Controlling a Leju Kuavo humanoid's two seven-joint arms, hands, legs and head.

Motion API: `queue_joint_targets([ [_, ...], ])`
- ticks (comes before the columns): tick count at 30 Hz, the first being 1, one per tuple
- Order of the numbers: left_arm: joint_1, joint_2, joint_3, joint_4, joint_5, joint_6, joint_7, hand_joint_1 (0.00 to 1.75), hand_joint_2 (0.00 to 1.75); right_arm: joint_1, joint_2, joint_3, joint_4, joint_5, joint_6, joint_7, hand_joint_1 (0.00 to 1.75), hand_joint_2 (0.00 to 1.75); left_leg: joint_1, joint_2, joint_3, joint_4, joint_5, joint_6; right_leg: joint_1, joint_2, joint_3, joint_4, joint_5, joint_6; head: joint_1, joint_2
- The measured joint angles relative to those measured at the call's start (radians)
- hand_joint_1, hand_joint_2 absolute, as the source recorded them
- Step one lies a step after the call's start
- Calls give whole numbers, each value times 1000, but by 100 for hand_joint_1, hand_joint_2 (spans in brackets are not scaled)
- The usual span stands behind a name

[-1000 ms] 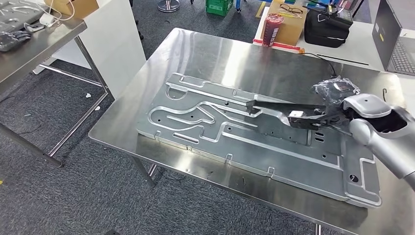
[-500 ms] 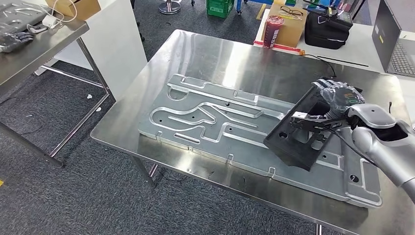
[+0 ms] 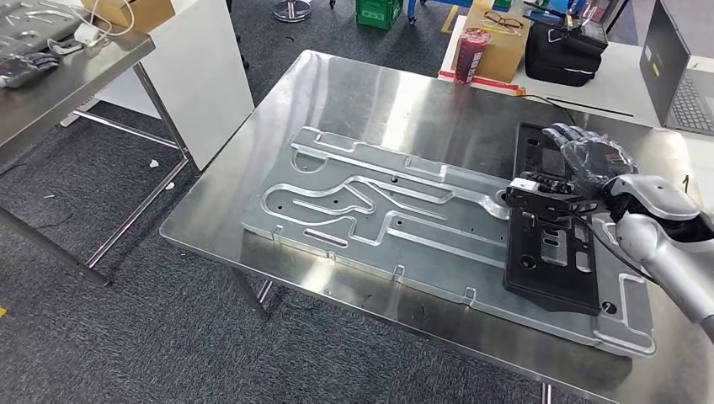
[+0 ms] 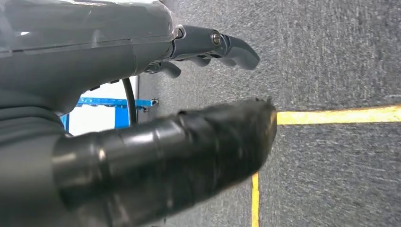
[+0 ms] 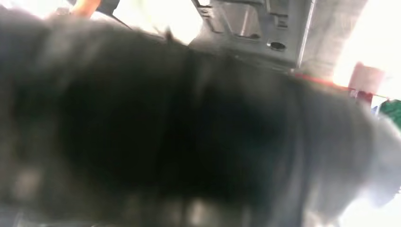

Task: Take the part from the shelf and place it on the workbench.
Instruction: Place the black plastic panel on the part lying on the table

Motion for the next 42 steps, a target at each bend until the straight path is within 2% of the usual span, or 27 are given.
queue_joint_targets([
  [1, 1, -1, 1, 0, -5, 5, 1, 0, 0, 14, -4, -9, -17, -4, -2, 3, 0, 0, 2, 0, -3, 3, 0, -1, -6, 0, -17, 47, -13, 7, 0, 0],
  [2, 1, -2, 2, -1, -9, 11, 2, 0, 0, 30, -7, -19, -37, -9, -4, 8, 0, 0, 5, 1, -6, 7, -1, -3, -12, -1, -19, 62, -9, 13, 0, 0],
  [3, 2, -3, 2, -1, -13, 16, 3, 0, 0, 42, -10, -31, -57, -11, -7, 12, 0, 0, 9, 1, -11, 15, -2, -7, -18, -2, -2, 36, 13, 20, 0, 0],
  [5, 2, -5, 2, -4, -19, 23, 3, 0, 0, 57, -14, -54, -93, -13, -15, 21, 0, 0, 18, 1, -26, 35, -7, -22, -28, -4, 66, -87, 60, 34, 1, 0],
  [6, 2, -6, 2, -7, -23, 27, 4, 0, 0, 63, -16, -65, -111, -11, -22, 26, 0, 0, 20, -1, -34, 45, -10, -33, -28, -1, 90, -133, 78, 33, 0, 0],
  [7, 2, -7, 2, -10, -28, 31, 4, 0, 0, 72, -19, -77, -129, -10, -29, 33, 0, 0, 19, -3, -40, 54, -11, -43, -27, 2, 103, -161, 81, 28, 0, 0],
  [11, 7, -14, 2, -16, -47, 48, 4, 0, 0, 128, -25, -124, -218, -2, -62, 55, 0, 0, 21, -8, -60, 72, -17, -73, -20, 7, 84, -160, 88, -15, -1, 0],
  [13, 11, -18, 2, -20, -58, 54, -6, 0, 0, 163, -29, -154, -267, 8, -74, 64, 0, 0, 23, -5, -90, 142, -81, -75, -19, 4, 69, -165, 103, -36, -2, 0],
  [15, 24, -43, -3, -55, -75, 31, -24, 0, 0, 214, -42, -193, -321, 23, -78, 76, 0, 0, 19, -4, -131, 268, -170, -70, -10, 0, 51, -164, 116, -47, -3, 0],
  [16, 39, -68, -12, -97, -70, 1, -25, 0, 0, 248, -51, -217, -351, 32, -76, 79, 0, 0, 16, -4, -141, 321, -197, -67, -5, -2, 42, -164, 123, -49, -2, 0],
  [17, 60, -98, -29, -153, -45, -36, -13, 0, 0, 282, -60, -243, -381, 40, -74, 78, 0, 0, 13, -4, -137, 345, -204, -62, 0, -4, 34, -163, 129, -51, -2, 0],
  [18, 86, -127, -59, -217, -2, -73, 7, 0, 0, 314, -69, -270, -410, 46, -72, 73, 0, 0, 9, -4, -112, 332, -193, -56, 4, -5, 24, -162, 136, -51, -2, 0],
  [19, 111, -151, -94, -270, 44, -100, 29, 0, 0, 337, -75, -293, -433, 51, -70, 68, 0, 0, 4, -4, -70, 285, -172, -48, 7, -4, 16, -161, 143, -50, -2, 0],
  [21, 154, -189, -171, -359, 118, -130, 63, 0, 0, 369, -89, -333, -473, 57, -70, 60, 0, 0, -5, -5, 27, 149, -143, -32, 10, -2, 1, -159, 158, -44, -2, 0],
  [23, 180, -215, -231, -425, 156, -141, 82, 0, 0, 398, -106, -365, -506, 59, -72, 55, 0, 0, -13, -7, 67, 77, -137, -22, 12, -4, -2, -162, 172, -32, -1, 0],
  [26, 208, -239, -305, -495, 185, -146, 99, 0, 0, 446, -135, -412, -550, 48, -70, 46, 0, 0, -17, -6, 56, 56, -110, -4, 7, -9, -2, -172, 184, -10, 1, 0],
  [27, 213, -243, -320, -510, 191, -144, 101, 0, 0, 458, -144, -426, -560, 37, -65, 38, 0, 0, -16, -4, 50, 47, -95, 5, 5, -8, -8, -161, 163, -5, 1, 0],
  [28, 214, -242, -327, -518, 193, -138, 97, 0, 0, 464, -151, -437, -566, 25, -59, 29, 0, 0, -14, -1, 41, 41, -80, 11, 3, -7, -20, -131, 122, 0, 2, 0],
  [30, 197, -224, -318, -498, 184, -108, 69, 0, 0, 463, -159, -449, -568, 4, -46, 12, 0, 0, -15, 4, 13, 38, -53, 18, 1, -6, -51, -16, 19, 9, 2, 0],
  [31, 183, -211, -309, -477, 176, -93, 52, 0, 0, 461, -160, -450, -568, -2, -42, 8, 0, 0, -16, 5, -4, 40, -41, 18, 1, -6, -61, 44, -12, 13, 2, 0],
  [32, 169, -198, -301, -455, 168, -81, 38, 0, 0, 460, -161, -450, -568, -5, -38, 7, 0, 0, -16, 6, -21, 42, -30, 17, 0, -6, -60, 85, -19, 16, 2, 0],
  [33, 157, -188, -294, -437, 163, -73, 31, 0, 0, 460, -162, -450, -567, -7, -36, 6, 0, 0, -16, 6, -38, 46, -20, 15, -2, -6, -42, 94, -6, 18, 2, 0],
  [35, 141, -173, -283, -412, 155, -62, 24, 0, 0, 457, -164, -450, -567, -12, -35, 6, 0, 0, -16, 8, -67, 57, -4, 9, -4, -11, 47, 8, 37, 19, 1, 0],
  [37, 132, -164, -274, -390, 146, -52, 20, 0, 0, 454, -171, -451, -569, -23, -34, 8, 0, 0, -20, 13, -85, 69, 7, 1, 1, -28, 143, -124, 34, 9, 1, 0],
  [38, 129, -161, -270, -381, 141, -49, 19, 0, 0, 453, -176, -452, -570, -32, -33, 8, 0, 0, -22, 16, -88, 72, 12, -4, 4, -34, 168, -164, 24, 2, 2, 0],
  [41, 123, -157, -258, -355, 127, -43, 11, 0, 0, 461, -191, -458, -580, -72, -31, 5, 0, 0, -20, 21, -93, 71, 25, -23, 7, -25, 160, -188, 35, -26, 6, 0],
  [42, 121, -155, -255, -348, 122, -42, 8, 0, 0, 469, -197, -462, -588, -88, -31, 3, 0, 0, -19, 19, -100, 83, 8, -30, 5, -22, 153, -191, 46, -35, 5, 0],
])
